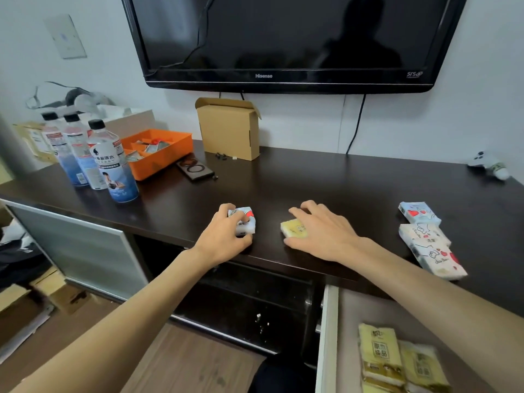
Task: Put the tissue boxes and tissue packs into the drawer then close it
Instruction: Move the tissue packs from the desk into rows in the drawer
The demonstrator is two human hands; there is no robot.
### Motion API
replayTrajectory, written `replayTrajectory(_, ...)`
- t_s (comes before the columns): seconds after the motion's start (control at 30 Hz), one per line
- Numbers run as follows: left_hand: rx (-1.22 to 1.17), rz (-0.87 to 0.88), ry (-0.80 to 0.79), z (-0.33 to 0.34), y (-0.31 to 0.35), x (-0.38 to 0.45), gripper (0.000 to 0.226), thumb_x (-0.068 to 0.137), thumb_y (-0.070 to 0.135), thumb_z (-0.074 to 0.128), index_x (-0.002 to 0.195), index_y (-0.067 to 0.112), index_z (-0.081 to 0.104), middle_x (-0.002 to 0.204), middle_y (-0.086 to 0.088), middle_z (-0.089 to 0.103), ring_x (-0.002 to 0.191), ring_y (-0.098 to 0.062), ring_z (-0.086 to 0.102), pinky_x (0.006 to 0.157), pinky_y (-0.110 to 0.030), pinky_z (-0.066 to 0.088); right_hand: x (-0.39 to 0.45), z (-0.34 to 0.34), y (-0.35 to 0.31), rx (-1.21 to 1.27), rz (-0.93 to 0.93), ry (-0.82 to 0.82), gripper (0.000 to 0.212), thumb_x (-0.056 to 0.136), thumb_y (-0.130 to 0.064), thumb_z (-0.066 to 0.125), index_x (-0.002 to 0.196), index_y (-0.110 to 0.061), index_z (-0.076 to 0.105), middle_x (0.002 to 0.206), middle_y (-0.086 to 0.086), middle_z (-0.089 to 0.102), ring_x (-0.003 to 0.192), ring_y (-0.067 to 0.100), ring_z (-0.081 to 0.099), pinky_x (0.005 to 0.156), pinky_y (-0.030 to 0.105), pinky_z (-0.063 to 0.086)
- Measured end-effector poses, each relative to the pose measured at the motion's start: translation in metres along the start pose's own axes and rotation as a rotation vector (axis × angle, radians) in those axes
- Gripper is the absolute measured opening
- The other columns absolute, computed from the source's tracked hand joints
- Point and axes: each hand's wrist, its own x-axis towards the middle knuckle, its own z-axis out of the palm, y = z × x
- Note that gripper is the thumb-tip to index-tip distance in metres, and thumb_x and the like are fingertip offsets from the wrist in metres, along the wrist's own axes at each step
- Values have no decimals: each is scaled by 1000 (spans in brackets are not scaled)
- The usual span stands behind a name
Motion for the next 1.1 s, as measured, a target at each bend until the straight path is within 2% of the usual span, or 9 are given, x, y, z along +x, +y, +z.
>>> replayTrajectory(0.13, -76, 8, -51, 8, 22, -4, 32, 86, 25, 69, 116, 20, 59, 145, -8, 37, 120, -30, 52, 89, -26, 40, -25, -6, 24, -107, 20, -74, 76, 91, -81, 43, 147, -29, 47, 140, -1, 48, 112, 24, 58, 74, 38, 39)
replayTrajectory(0.3, -32, 16, -183, 9, 52, -6, 39, 83, 44, 67, 120, 37, 56, 126, 1, 42, 104, -30, 60, 90, -34, 46, -50, -18, 38, -175, 50, -90, 54, 93, -65, 54, 129, -25, 56, 124, 0, 60, 107, 23, 61, 70, 36, 36)
replayTrajectory(0.43, 165, 49, -283, 8, 73, -6, 72, 77, 74, 59, 139, 39, 48, 125, -2, 54, 114, -30, 58, 94, -40, 46, -61, -17, 41, -289, 149, -70, 88, 84, -90, 38, 137, -20, 50, 122, 4, 69, 111, 30, 66, 71, 39, 35)
replayTrajectory(0.53, 156, 83, -275, 13, 86, -11, 82, 74, 78, 58, 140, 31, 50, 127, -1, 65, 113, -25, 60, 90, -40, 50, -69, -22, 41, -258, 181, -114, 108, 77, -98, 32, 151, -20, 40, 129, 5, 67, 114, 30, 65, 73, 39, 38)
replayTrajectory(0.67, 126, 151, -108, 13, 91, -16, 54, 82, 65, 59, 124, 33, 54, 99, 10, 69, 94, -15, 65, 72, -34, 52, -78, -34, 53, -87, 190, -187, 87, 74, -85, 61, 136, -26, 48, 104, -3, 56, 96, 23, 57, 72, 38, 45)
replayTrajectory(0.77, 75, 211, 36, 8, 87, -15, 43, 81, 52, 66, 119, 38, 51, 94, 19, 64, 92, -8, 63, 66, -29, 47, -82, -39, 62, 14, 157, -189, 81, 76, -70, 74, 140, -27, 49, 110, -6, 57, 99, 15, 55, 74, 36, 49)
replayTrajectory(0.9, -77, 273, -331, 1, 82, -4, 91, 77, 23, 78, 152, 35, 29, 158, 11, 30, 143, -11, 29, 111, -37, 39, -81, -38, 65, 78, 32, -153, 88, 82, -44, 80, 156, -24, 38, 153, -3, 39, 140, 17, 30, 106, 44, 43)
replayTrajectory(1.0, -80, 299, -493, 2, 84, 2, 90, 79, 2, 71, 154, 31, 29, 161, 6, 26, 146, -15, 25, 113, -30, 34, -78, -35, 65, 173, -32, -278, 87, 87, -24, 74, 162, -21, 29, 168, -1, 23, 155, 19, 9, 121, 44, 27)
replayTrajectory(1.1, 24, 339, -467, 6, 90, 4, 80, 80, 7, 70, 149, 30, 37, 150, 6, 41, 134, -14, 36, 103, -27, 38, -78, -30, 65, 237, -24, -270, 79, 88, -19, 72, 157, -23, 35, 156, -3, 39, 148, 18, 24, 112, 38, 36)
